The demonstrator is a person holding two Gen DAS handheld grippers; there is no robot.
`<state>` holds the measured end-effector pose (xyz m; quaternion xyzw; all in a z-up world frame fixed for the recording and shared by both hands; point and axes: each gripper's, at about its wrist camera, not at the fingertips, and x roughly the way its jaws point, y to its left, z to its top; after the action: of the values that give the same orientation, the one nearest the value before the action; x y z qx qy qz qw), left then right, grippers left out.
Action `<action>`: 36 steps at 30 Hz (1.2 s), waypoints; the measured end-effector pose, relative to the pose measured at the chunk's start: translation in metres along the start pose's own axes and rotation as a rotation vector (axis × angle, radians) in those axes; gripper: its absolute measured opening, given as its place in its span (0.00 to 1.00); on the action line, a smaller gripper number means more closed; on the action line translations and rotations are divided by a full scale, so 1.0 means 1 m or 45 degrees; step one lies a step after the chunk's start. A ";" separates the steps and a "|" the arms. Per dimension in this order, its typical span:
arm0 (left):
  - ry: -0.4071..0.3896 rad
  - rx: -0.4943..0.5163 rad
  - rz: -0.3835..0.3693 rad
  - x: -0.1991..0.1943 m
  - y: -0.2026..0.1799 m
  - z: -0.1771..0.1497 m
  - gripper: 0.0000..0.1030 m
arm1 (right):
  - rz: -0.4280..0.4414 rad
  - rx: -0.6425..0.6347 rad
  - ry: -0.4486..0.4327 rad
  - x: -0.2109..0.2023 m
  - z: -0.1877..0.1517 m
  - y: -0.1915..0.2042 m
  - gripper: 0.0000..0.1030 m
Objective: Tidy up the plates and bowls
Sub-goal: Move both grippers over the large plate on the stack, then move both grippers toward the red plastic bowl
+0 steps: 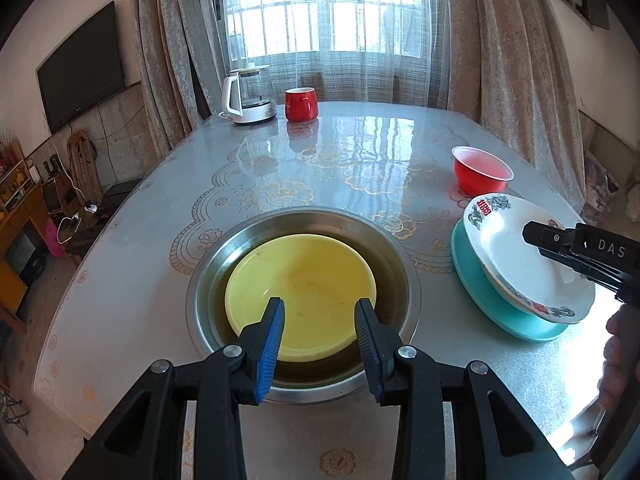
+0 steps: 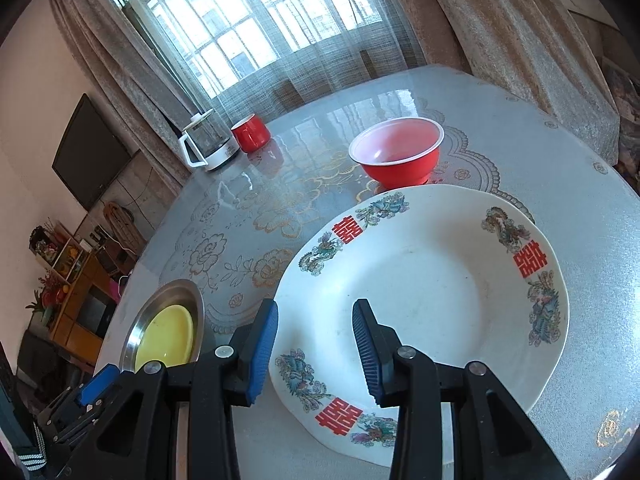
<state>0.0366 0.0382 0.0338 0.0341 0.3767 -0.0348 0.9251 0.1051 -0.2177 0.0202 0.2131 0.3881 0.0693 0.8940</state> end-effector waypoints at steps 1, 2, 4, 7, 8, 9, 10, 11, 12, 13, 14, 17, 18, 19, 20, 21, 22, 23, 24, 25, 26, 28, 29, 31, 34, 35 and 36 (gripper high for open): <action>-0.001 0.004 -0.003 0.000 -0.001 0.001 0.37 | -0.004 0.007 -0.002 -0.001 0.000 -0.002 0.38; -0.001 0.007 -0.006 0.000 -0.002 0.001 0.38 | -0.007 0.013 -0.003 -0.002 0.001 -0.004 0.38; 0.002 0.008 -0.010 0.000 -0.004 0.002 0.38 | -0.014 0.017 -0.008 -0.003 0.003 -0.007 0.38; 0.007 0.013 -0.020 0.001 -0.007 0.002 0.38 | -0.024 0.025 -0.015 -0.006 0.003 -0.012 0.38; 0.007 0.016 -0.022 0.001 -0.008 0.002 0.38 | -0.028 0.031 -0.015 -0.006 0.004 -0.014 0.38; 0.009 0.017 -0.025 0.001 -0.009 0.003 0.38 | -0.033 0.036 -0.016 -0.007 0.004 -0.015 0.38; 0.012 0.016 -0.029 0.001 -0.010 0.003 0.38 | -0.035 0.041 -0.018 -0.007 0.005 -0.016 0.38; 0.014 0.014 -0.034 0.002 -0.010 0.004 0.38 | -0.038 0.044 -0.020 -0.008 0.005 -0.017 0.38; 0.016 0.013 -0.039 0.002 -0.011 0.004 0.38 | -0.041 0.044 -0.023 -0.008 0.006 -0.018 0.38; 0.018 0.012 -0.042 0.003 -0.012 0.005 0.38 | -0.043 0.043 -0.025 -0.009 0.006 -0.019 0.38; 0.021 0.013 -0.044 0.003 -0.013 0.006 0.38 | -0.045 0.043 -0.026 -0.009 0.006 -0.019 0.38; 0.032 0.013 -0.051 0.005 -0.015 0.007 0.38 | -0.049 0.046 -0.028 -0.010 0.007 -0.022 0.38; 0.037 0.012 -0.051 0.007 -0.016 0.008 0.38 | -0.051 0.046 -0.028 -0.010 0.007 -0.022 0.38; 0.043 0.009 -0.051 0.008 -0.016 0.008 0.38 | -0.052 0.047 -0.029 -0.010 0.007 -0.023 0.38; 0.047 0.006 -0.048 0.009 -0.017 0.009 0.38 | -0.054 0.048 -0.028 -0.010 0.007 -0.024 0.38; 0.051 0.005 -0.043 0.011 -0.018 0.010 0.38 | -0.056 0.049 -0.028 -0.009 0.007 -0.024 0.38; 0.056 0.005 -0.041 0.012 -0.018 0.010 0.38 | -0.059 0.053 -0.026 -0.009 0.007 -0.026 0.38; 0.062 0.004 -0.041 0.013 -0.019 0.010 0.38 | -0.060 0.058 -0.025 -0.009 0.007 -0.027 0.38; 0.065 0.002 -0.042 0.015 -0.019 0.011 0.38 | -0.062 0.063 -0.023 -0.008 0.007 -0.029 0.38; 0.066 0.004 -0.044 0.015 -0.019 0.012 0.38 | -0.066 0.066 -0.022 -0.008 0.007 -0.031 0.38; 0.066 0.014 -0.052 0.015 -0.021 0.013 0.38 | -0.068 0.069 -0.023 -0.008 0.007 -0.032 0.38; 0.053 0.036 -0.057 0.015 -0.024 0.014 0.38 | -0.071 0.076 -0.026 -0.008 0.008 -0.035 0.38; 0.047 0.048 -0.060 0.015 -0.026 0.015 0.38 | -0.074 0.078 -0.028 -0.009 0.008 -0.036 0.38; 0.045 0.065 -0.080 0.016 -0.030 0.016 0.38 | -0.079 0.085 -0.032 -0.010 0.009 -0.039 0.38; 0.054 0.079 -0.099 0.021 -0.034 0.020 0.38 | -0.089 0.093 -0.032 -0.010 0.010 -0.044 0.38; 0.055 0.084 -0.102 0.023 -0.036 0.021 0.38 | -0.093 0.095 -0.031 -0.010 0.011 -0.045 0.38; 0.059 0.089 -0.105 0.024 -0.038 0.022 0.38 | -0.095 0.100 -0.032 -0.010 0.012 -0.048 0.38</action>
<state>0.0658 -0.0023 0.0310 0.0515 0.3978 -0.0852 0.9121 0.1046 -0.2673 0.0136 0.2343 0.3870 0.0178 0.8916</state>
